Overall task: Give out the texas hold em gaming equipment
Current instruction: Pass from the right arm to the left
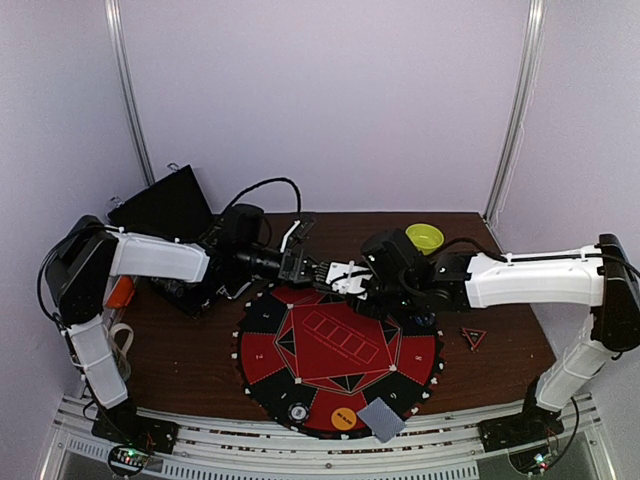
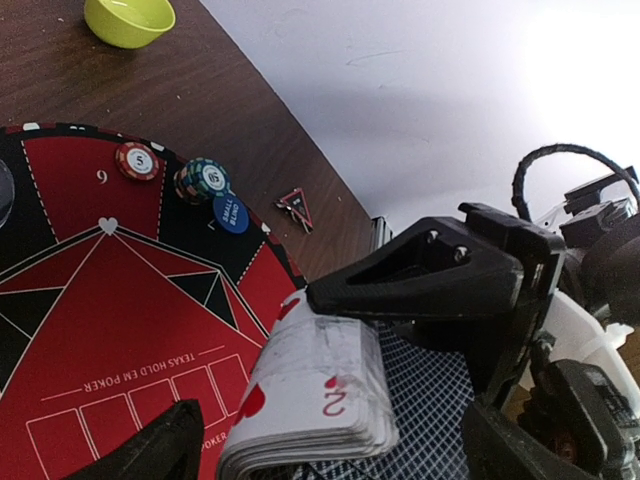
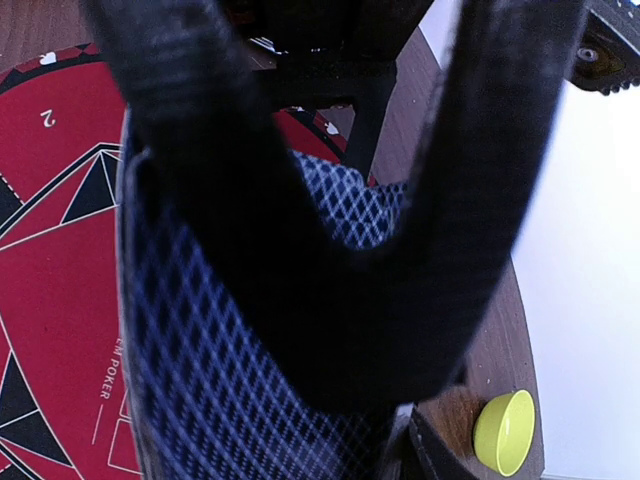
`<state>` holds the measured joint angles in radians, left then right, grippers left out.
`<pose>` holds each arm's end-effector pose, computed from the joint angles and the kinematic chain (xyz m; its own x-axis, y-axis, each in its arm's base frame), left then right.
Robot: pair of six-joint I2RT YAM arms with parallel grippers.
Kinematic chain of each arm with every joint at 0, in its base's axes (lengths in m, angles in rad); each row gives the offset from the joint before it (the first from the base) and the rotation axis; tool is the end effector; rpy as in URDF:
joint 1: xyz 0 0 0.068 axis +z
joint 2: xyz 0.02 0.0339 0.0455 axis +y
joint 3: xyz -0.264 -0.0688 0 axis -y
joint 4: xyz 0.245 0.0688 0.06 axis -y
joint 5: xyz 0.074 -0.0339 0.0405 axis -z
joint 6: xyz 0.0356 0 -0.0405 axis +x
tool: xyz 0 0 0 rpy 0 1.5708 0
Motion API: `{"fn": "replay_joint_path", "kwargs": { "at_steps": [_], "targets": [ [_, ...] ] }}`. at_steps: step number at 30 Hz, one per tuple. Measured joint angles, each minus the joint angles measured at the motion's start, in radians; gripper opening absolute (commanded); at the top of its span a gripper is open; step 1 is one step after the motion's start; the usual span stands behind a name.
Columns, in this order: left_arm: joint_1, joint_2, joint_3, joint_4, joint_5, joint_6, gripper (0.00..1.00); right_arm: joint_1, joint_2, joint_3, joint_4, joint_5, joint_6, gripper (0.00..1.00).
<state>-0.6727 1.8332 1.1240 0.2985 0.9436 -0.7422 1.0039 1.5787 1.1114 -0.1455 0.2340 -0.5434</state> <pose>0.2953 -0.2721 0.2166 -0.8698 0.1857 -0.4572 0.4863 0.1655 -0.8579 0.1985 0.2965 0.2582 0.1072 -0.7681 -0.6312 -0.7749 0.3332 -0.5371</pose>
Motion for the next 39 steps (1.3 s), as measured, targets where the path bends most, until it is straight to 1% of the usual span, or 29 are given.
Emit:
{"fn": "replay_joint_path", "kwargs": {
  "at_steps": [3,7,11,15,21,28,33,34,35,37,39],
  "targets": [
    [0.002,0.010,-0.006,0.000,0.011,0.000,0.85,0.000,0.006,0.005,0.000,-0.007,-0.005,0.40],
    [0.005,0.018,-0.006,-0.001,0.023,0.005,0.76,0.000,0.019,0.015,-0.002,-0.013,-0.010,0.40],
    [0.005,0.022,-0.008,0.000,0.035,0.004,0.59,0.000,0.028,0.016,-0.001,-0.015,-0.011,0.40],
    [0.008,0.029,-0.010,0.006,0.047,0.001,0.49,0.000,0.029,0.018,0.001,-0.015,-0.013,0.40],
    [0.023,0.032,-0.012,-0.001,0.053,0.009,0.28,0.000,0.048,0.045,0.002,-0.014,-0.030,0.40],
    [0.037,0.034,-0.016,-0.010,0.051,0.031,0.00,0.000,0.056,0.056,0.002,-0.015,-0.034,0.39],
    [0.039,0.033,-0.018,-0.011,0.050,0.037,0.00,0.002,0.066,0.066,-0.003,-0.014,-0.034,0.40],
    [0.039,0.034,-0.020,-0.010,0.050,0.036,0.00,0.002,0.066,0.066,-0.004,-0.014,-0.034,0.42],
    [0.039,0.034,-0.021,-0.008,0.051,0.035,0.00,0.002,0.066,0.066,-0.005,-0.014,-0.034,0.47],
    [0.039,0.033,-0.027,0.000,0.052,0.027,0.00,0.002,0.067,0.066,-0.007,-0.014,-0.036,0.61],
    [0.039,0.033,-0.036,0.010,0.062,0.016,0.00,0.002,0.072,0.067,-0.008,-0.015,-0.029,0.72]
  ]
}}
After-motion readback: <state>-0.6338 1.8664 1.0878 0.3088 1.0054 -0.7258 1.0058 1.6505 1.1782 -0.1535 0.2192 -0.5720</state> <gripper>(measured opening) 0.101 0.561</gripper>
